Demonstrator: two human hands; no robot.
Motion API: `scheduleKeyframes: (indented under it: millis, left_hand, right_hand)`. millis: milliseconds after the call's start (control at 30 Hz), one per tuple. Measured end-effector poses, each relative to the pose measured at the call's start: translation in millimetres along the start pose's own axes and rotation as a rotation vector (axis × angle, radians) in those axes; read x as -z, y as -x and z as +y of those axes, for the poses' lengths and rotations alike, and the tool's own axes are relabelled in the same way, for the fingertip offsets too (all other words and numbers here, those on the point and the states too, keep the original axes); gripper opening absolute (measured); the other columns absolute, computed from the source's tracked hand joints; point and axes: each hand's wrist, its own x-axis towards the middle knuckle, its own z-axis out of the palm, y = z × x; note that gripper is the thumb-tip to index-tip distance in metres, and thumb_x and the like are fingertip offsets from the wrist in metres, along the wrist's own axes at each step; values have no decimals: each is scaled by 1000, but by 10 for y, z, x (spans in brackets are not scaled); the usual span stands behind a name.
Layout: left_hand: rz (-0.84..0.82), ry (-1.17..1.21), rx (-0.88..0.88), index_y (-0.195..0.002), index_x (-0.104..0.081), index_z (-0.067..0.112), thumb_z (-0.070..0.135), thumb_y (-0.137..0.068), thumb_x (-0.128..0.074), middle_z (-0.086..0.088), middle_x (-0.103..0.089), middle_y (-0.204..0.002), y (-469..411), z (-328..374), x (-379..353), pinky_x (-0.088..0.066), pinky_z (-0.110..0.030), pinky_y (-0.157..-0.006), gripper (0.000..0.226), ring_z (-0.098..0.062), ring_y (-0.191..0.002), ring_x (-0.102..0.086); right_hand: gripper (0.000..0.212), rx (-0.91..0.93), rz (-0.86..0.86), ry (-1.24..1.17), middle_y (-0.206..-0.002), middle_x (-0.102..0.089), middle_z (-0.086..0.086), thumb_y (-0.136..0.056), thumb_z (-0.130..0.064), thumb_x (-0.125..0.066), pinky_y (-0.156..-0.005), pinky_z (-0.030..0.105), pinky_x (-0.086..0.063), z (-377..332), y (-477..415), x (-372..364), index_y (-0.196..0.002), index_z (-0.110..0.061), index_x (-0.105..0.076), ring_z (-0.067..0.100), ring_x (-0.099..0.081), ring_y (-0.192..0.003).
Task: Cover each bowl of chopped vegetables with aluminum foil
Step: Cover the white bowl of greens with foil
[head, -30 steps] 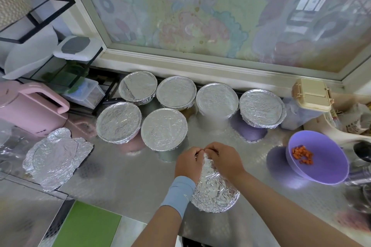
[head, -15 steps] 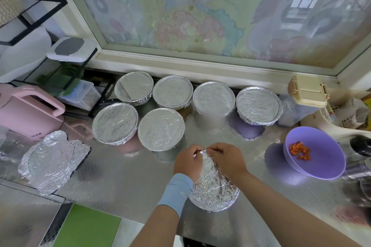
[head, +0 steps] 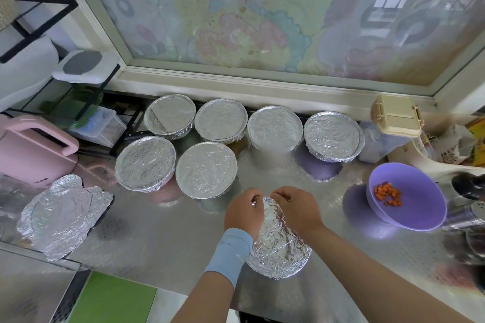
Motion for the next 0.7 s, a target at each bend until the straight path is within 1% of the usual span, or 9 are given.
scheduleKeyframes:
  millis: [67,100,167,233,300,367,433,533,700]
  left_hand:
    - [-31,24,-37,-109,-71,30,21,-97,-51,14,-71,-100,-14,32,-1,-55,-27,-80,25,-8,-87,-66]
    - [-41,34,-43,-105,-72,29,23,-96,-53,14,-72,-97,-20,44,-3,-55,-25,-80,22,-6,-86,-66]
    - [-44,41,-22,-95,-73,27,27,-96,-55,12,-72,-86,-32,34,-18,-54,-26,-74,18,-7,-79,-65]
    - [-41,43,-4,-90,-72,25,28,-97,-55,9,-70,-79,-34,6,-22,-53,-28,-67,19,-10,-70,-64]
    - [-34,38,-20,-91,-71,22,27,-98,-53,8,-68,-78,-31,-22,-26,-52,-28,-65,19,-10,-68,-62]
    - [-18,38,-24,-94,-70,21,25,-99,-52,7,-68,-80,-20,-41,-38,-53,-27,-66,20,-11,-70,-62]
    - [10,49,-6,-97,-69,20,24,-100,-49,7,-68,-85,3,-68,-64,-55,-33,-70,20,-14,-74,-63]
    - [34,5,8,-100,-66,23,26,-101,-47,7,-68,-91,40,-83,-100,-52,-34,-76,19,-15,-82,-62]
    - [58,-23,23,-101,-63,26,24,-101,-44,11,-67,-94,100,-70,-124,-51,-33,-76,20,-15,-85,-61]
  right_hand:
    - [12,18,-16,11,-64,-67,-15,-90,-36,-65,-65,30,-52,7,-5,-21,-80,-34,-72,3,-60,-62]
    - [12,24,-24,17,-63,-66,-14,-90,-35,-64,-65,31,-52,12,-8,-30,-81,-34,-72,4,-60,-62]
    - [13,32,-35,29,-63,-66,-13,-90,-35,-63,-65,31,-52,10,-5,-28,-82,-33,-73,5,-60,-62]
    - [13,41,-49,28,-64,-67,-12,-91,-35,-62,-65,32,-52,-13,7,-12,-85,-32,-73,6,-60,-62]
    - [9,47,-60,26,-74,-70,-14,-92,-36,-63,-70,29,-52,-20,21,-3,-92,-33,-72,3,-62,-68]
    - [10,28,-23,17,-86,-68,-19,-90,-37,-66,-76,25,-49,4,51,12,-99,-34,-69,0,-62,-79]
    - [5,-16,23,24,-81,-66,-22,-88,-39,-68,-72,22,-45,37,89,32,-92,-36,-67,-3,-60,-78]
    - [7,-58,23,-31,-66,-66,-19,-86,-36,-67,-62,24,-46,53,112,37,-80,-35,-71,0,-61,-65]
    - [7,-63,8,-73,-64,-68,-17,-83,-35,-72,-65,32,-54,37,62,40,-76,-34,-74,5,-63,-63]
